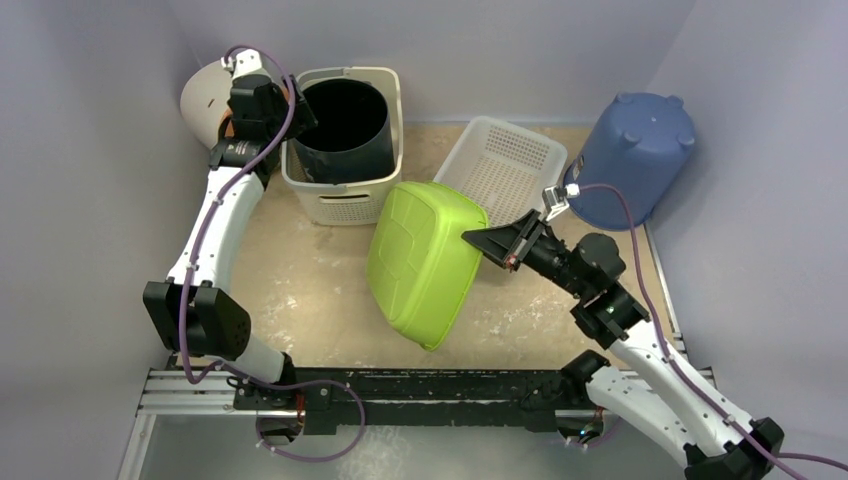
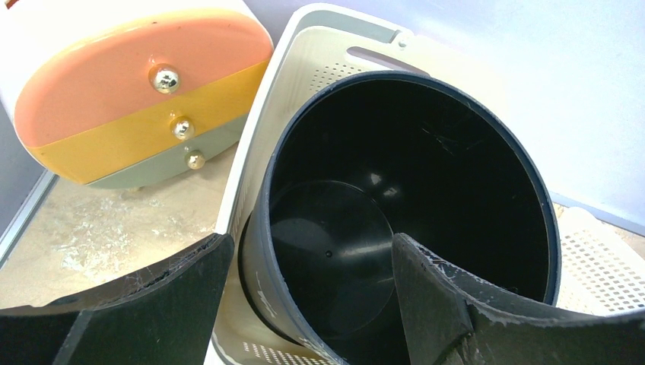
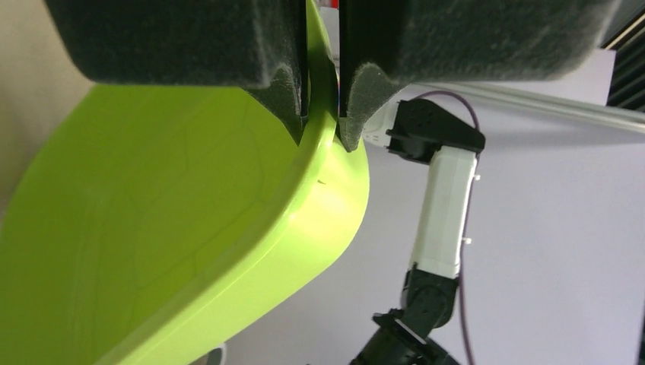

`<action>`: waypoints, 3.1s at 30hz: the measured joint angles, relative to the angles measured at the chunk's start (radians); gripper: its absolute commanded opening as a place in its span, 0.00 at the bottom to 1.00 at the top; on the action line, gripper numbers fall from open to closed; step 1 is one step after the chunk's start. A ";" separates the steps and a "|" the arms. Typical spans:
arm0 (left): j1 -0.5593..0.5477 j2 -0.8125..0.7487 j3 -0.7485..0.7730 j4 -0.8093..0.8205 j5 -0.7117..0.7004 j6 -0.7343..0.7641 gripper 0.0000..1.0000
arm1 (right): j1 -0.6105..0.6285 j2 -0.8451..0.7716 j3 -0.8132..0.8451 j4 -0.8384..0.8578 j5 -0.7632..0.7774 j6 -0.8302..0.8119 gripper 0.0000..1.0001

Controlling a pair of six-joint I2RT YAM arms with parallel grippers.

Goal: Turn the large container upside down

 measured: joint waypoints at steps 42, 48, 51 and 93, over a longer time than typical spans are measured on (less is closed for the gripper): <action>0.000 0.013 -0.048 0.045 -0.001 -0.013 0.76 | -0.012 0.309 0.347 -1.035 0.220 -0.597 0.45; 0.000 0.035 -0.048 0.048 -0.001 -0.018 0.76 | -0.011 0.399 0.541 -1.058 0.342 -0.640 0.46; 0.000 0.048 -0.048 0.048 -0.001 -0.018 0.76 | -0.011 0.513 0.629 -1.051 0.410 -0.680 0.46; 0.026 0.100 -0.036 0.050 -0.016 0.000 0.77 | 0.127 1.083 1.011 -0.910 0.516 -1.043 0.47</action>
